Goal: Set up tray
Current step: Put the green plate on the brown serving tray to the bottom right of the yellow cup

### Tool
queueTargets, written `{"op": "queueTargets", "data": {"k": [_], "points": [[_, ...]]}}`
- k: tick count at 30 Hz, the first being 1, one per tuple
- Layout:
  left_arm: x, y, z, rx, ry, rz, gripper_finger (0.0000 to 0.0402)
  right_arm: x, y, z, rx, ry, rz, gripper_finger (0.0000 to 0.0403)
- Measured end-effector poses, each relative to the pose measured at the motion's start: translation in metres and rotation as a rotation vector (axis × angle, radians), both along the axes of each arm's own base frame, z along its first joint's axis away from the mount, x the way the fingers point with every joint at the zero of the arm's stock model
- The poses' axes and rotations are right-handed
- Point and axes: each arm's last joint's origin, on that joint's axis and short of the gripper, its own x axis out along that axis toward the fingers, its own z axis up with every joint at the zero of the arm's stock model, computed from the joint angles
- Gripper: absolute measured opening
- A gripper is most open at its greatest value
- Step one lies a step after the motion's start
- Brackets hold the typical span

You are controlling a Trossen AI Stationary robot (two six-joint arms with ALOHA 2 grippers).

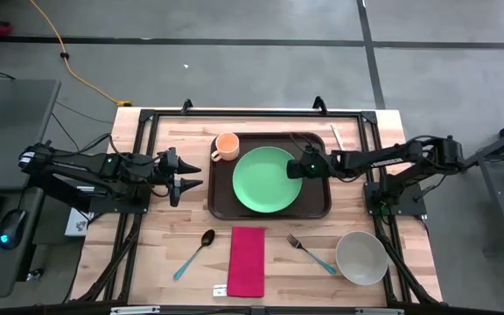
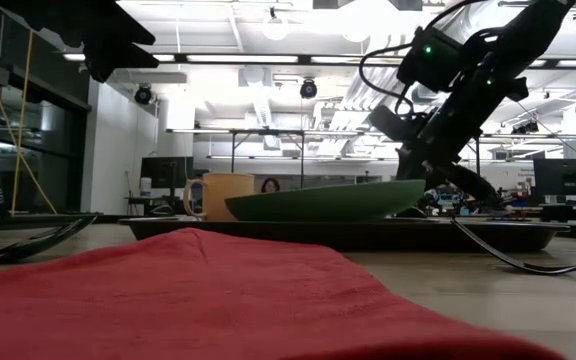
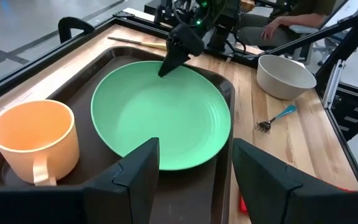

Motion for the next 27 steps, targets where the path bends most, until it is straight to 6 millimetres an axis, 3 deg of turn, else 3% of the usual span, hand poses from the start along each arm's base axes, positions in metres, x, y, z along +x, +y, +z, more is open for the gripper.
{"op": "queueTargets", "data": {"k": [15,27], "points": [[0.000,0.000,0.000,0.001,0.000,0.003,0.0230,0.003,-0.001,0.002,-0.012,-0.044,-0.015,0.0000],[0.000,0.000,0.000,0.001,0.000,0.003,0.0230,0.008,-0.002,-0.008,0.007,-0.029,-0.019,0.0000]]}}
